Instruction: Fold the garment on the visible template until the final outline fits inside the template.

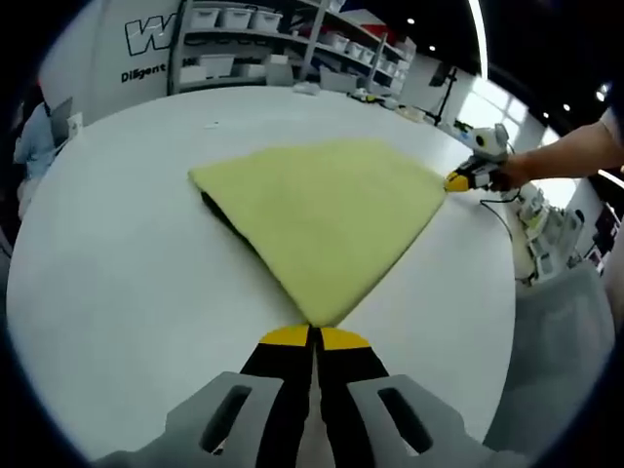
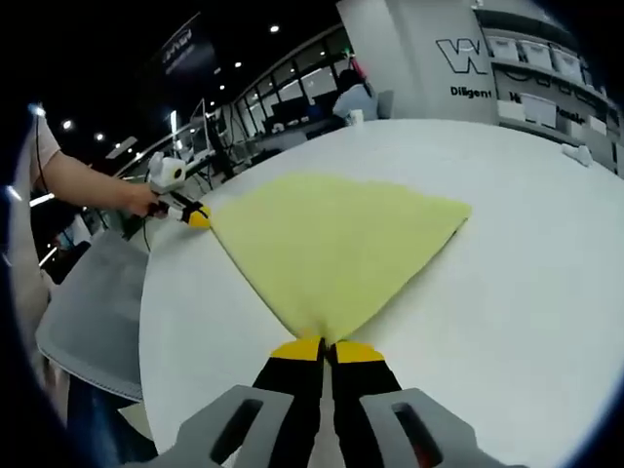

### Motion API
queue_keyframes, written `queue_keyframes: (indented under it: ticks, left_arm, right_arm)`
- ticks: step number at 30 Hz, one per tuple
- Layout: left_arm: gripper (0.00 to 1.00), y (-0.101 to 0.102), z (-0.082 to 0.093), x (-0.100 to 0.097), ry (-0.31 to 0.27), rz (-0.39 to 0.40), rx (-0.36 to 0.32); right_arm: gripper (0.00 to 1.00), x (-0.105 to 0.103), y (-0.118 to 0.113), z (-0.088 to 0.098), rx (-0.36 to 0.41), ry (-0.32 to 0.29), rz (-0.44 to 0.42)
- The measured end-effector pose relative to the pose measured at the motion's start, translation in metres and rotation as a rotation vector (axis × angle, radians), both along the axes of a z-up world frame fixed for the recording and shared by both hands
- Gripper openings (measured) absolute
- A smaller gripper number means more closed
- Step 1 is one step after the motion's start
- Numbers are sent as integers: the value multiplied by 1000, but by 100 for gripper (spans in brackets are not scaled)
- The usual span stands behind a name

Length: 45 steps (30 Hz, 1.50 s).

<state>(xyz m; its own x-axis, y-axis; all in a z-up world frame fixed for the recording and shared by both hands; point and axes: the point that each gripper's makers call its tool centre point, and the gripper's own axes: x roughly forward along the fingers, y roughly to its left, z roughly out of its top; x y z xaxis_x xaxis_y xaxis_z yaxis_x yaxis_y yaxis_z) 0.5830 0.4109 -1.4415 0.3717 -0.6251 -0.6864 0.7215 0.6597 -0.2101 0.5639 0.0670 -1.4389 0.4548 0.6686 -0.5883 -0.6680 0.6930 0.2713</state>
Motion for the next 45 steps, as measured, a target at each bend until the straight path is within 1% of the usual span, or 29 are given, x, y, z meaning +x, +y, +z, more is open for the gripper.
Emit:
queue_keyframes:
  ticks: [2,3,5,7,10,12,13,14,16,17,18,19,20,21,22,23,24,26,28,30,32,34,36,37,38,39,41,43,45]
  left_arm:
    - [0,2,0,-1,-5,-1,3]
    - [0,1,0,-2,-9,-3,5]
    - [0,0,0,-4,-8,-5,9]
    - [0,-1,0,-7,-6,-8,7]
    - [0,-1,-1,-5,-3,6,3]
    - [0,0,-1,-5,16,34,3]
    - [0,5,-2,-5,27,63,28]
    - [1,5,-1,-5,27,65,29]
    - [4,6,4,-8,8,79,24]
    - [5,7,8,-10,8,98,14]
    - [7,8,10,-13,11,108,15]
    - [10,10,10,-16,14,118,24]
    - [13,13,10,-20,12,141,36]
    - [16,14,12,-23,7,156,31]
    - [20,13,17,-27,-5,191,8]
    - [23,12,21,-30,-16,219,-11]
    - [26,10,27,-35,-25,247,-30]
    - [33,6,34,-43,-33,276,-51]
    - [38,-2,41,-57,-59,269,-61]
    - [41,-10,45,-69,-71,268,-57]
    - [46,-17,53,-79,-102,270,-68]
    - [52,-20,57,-87,-113,272,-72]
    - [61,-22,63,-92,-128,292,-93]
    - [67,-22,66,-96,-131,301,-97]
    - [71,-22,68,-99,-127,303,-95]
    - [72,-21,70,-102,-135,304,-90]
    - [74,-19,73,-106,-152,313,-83]
    - [77,-18,74,-112,-142,335,-92]
    - [82,-19,75,-119,-153,347,-91]
  right_arm:
    - [0,-3,-2,-2,9,10,1]
    - [0,-6,-5,-4,0,12,2]
    - [0,-9,-5,-3,8,15,-7]
    - [0,-9,-5,-2,0,0,-6]
    - [0,-8,-5,-2,9,15,-19]
    - [0,-7,-10,-3,4,49,-66]
    - [2,-6,-10,3,-2,20,-54]
    - [6,-5,-12,6,-16,-1,-58]
    - [12,-5,-15,11,-12,-9,-78]
    - [15,-6,-17,14,-22,-25,-82]
    - [19,-8,-17,15,-26,-23,-86]
    - [25,-9,-19,16,-37,-22,-95]
    - [28,-10,-20,19,-53,-40,-102]
    - [32,-11,-19,24,-44,-58,-109]
    - [33,-12,-18,32,-32,-81,-128]
    - [35,-14,-18,35,-30,-86,-137]
    - [38,-16,-19,38,-42,-98,-149]
    - [43,-19,-19,44,-26,-115,-178]
    - [49,-24,-17,51,-20,-136,-196]
    - [58,-30,-13,59,-11,-152,-199]
    - [66,-35,-11,66,-14,-175,-213]
    - [68,-42,-9,74,-3,-191,-233]
    - [72,-48,-8,77,-20,-189,-246]
    - [75,-54,-6,80,-12,-188,-257]
    - [78,-60,-2,83,-1,-189,-262]
    - [82,-62,-1,84,-3,-189,-262]
    - [86,-72,3,89,-7,-200,-264]
    - [90,-82,7,91,-15,-206,-259]
    - [96,-91,10,91,-22,-211,-257]
